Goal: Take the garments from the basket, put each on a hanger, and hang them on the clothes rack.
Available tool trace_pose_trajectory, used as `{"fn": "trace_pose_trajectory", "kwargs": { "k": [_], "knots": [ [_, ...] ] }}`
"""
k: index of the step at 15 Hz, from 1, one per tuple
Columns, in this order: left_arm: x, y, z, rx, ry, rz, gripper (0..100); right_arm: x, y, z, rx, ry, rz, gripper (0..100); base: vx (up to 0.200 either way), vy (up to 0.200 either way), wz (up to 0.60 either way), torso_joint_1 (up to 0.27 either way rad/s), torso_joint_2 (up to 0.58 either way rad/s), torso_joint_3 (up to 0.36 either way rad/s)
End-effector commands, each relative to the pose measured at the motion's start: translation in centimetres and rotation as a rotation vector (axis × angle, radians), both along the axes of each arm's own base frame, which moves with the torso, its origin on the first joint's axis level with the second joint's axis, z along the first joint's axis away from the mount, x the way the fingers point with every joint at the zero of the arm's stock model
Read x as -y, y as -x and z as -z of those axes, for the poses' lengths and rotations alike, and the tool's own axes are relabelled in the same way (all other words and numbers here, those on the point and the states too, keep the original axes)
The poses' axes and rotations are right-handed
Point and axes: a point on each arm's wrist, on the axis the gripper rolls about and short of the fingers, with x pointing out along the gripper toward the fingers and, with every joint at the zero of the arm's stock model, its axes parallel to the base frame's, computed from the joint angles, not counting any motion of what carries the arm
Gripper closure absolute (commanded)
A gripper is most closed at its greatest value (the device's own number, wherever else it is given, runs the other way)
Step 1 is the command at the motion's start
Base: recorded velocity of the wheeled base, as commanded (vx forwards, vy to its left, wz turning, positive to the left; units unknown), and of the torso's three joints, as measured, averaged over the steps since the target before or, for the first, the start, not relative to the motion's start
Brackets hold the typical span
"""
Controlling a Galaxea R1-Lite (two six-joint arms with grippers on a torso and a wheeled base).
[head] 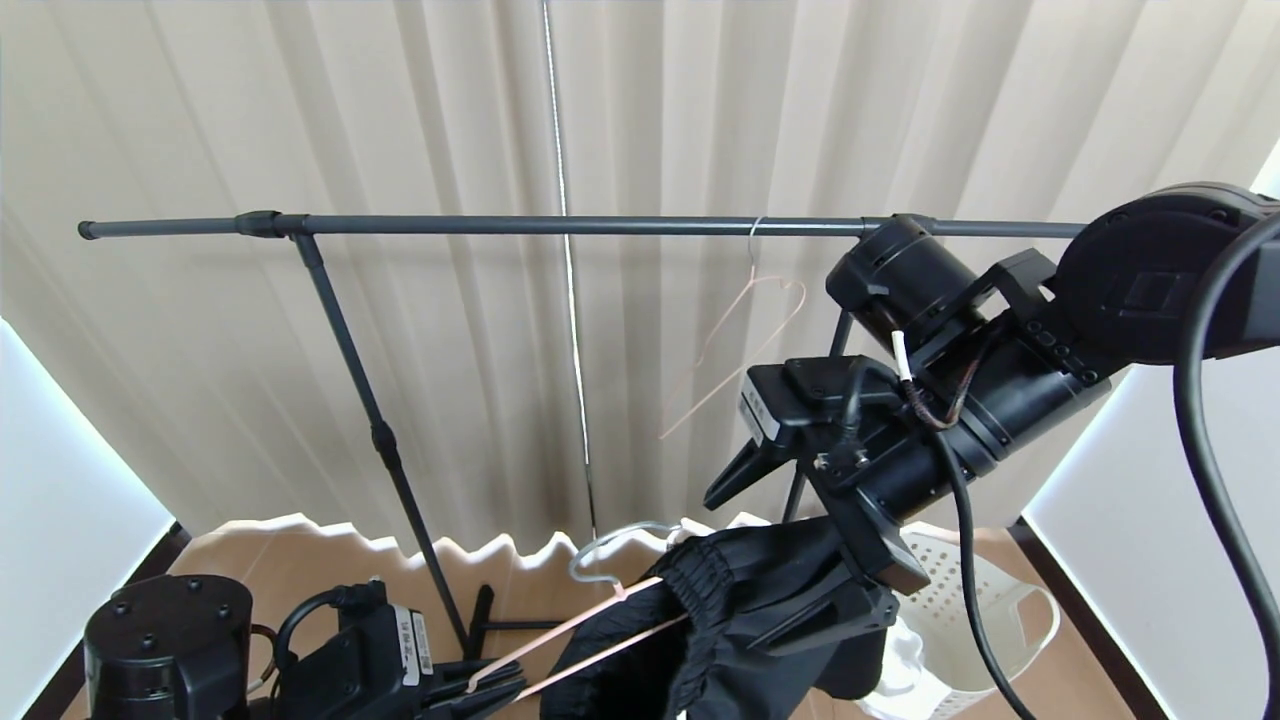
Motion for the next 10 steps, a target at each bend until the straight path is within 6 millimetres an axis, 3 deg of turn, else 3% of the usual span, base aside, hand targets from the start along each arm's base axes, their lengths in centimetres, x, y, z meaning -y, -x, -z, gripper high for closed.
{"fn": "trace_pose_trajectory", "kwargs": {
  "k": [1,10],
  "knots": [
    [0.0,0.0,0.0,0.0,0.0,0.001,100,-0.3,-0.2,0.4,-0.006,0.006,0.001,0,0.0,0.0,0.0,0.0,0.0,0.0],
    [0.3,0.0,-0.1,-0.002,0.005,0.009,100,-1.6,-1.0,1.7,0.009,0.042,0.036,0,0.0,0.0,0.0,0.0,0.0,0.0]
  ]
}}
